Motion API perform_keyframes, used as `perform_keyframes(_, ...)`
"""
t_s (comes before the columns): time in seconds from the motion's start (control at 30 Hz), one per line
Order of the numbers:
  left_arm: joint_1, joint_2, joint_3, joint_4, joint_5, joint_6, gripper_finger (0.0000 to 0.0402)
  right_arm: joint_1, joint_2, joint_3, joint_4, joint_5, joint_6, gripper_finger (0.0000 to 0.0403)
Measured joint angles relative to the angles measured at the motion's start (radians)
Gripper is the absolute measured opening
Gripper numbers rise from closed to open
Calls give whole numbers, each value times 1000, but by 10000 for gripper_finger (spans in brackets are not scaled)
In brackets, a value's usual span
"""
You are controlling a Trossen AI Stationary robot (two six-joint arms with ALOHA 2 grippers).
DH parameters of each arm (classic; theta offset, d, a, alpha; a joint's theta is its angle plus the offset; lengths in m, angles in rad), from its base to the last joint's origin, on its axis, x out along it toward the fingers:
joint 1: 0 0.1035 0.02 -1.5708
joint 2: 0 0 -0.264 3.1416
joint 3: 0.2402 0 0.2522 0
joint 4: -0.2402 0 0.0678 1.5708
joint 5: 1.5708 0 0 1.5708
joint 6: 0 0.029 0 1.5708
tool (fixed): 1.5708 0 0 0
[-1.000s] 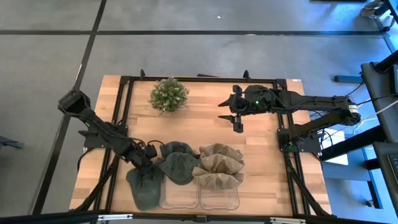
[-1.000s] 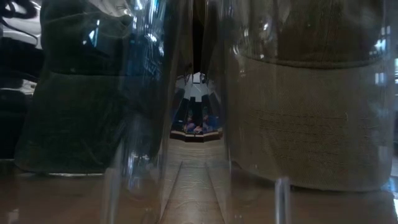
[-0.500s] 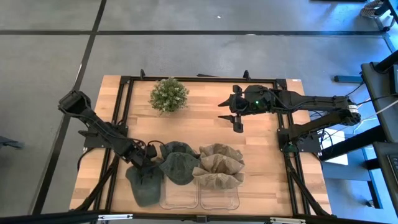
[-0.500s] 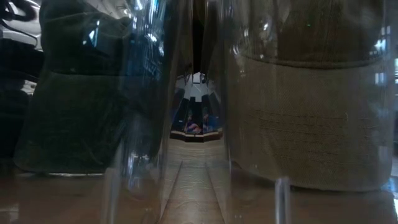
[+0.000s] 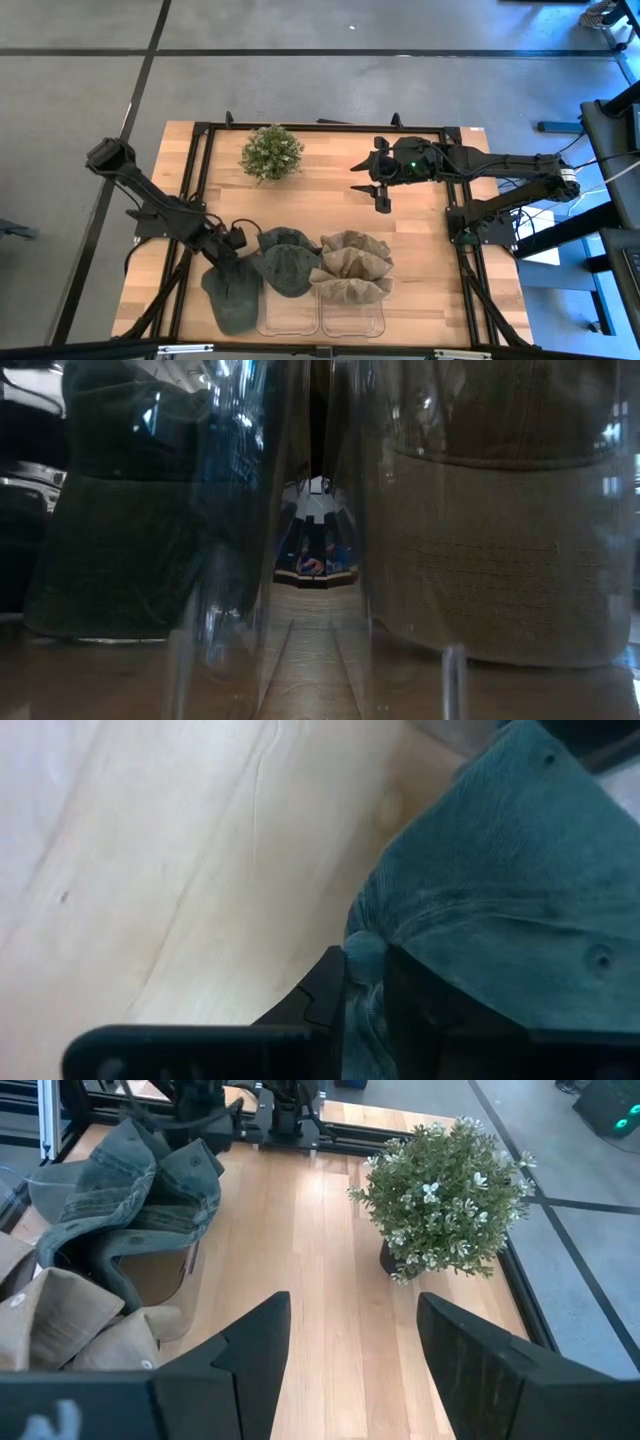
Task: Pick & Place hat
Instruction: Put the black cap into the left transparent bin
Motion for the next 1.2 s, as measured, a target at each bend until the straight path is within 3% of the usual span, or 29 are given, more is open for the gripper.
perform_keyframes(0.2,0,-103,29,-107,-36,3,42,0,0,0,4,0,0,219)
perform_keyframes(0.53,0,-176,308,-483,-234,53,42,0,0,0,6,0,2,219)
perform_keyframes(0.77,0,-122,527,-634,-345,173,42,0,0,0,14,0,3,219)
perform_keyframes(1.1,-18,32,921,-990,-439,226,42,0,1,0,47,0,4,219)
perform_keyframes(1.2,-21,68,995,-981,-461,312,42,0,1,0,46,0,4,219)
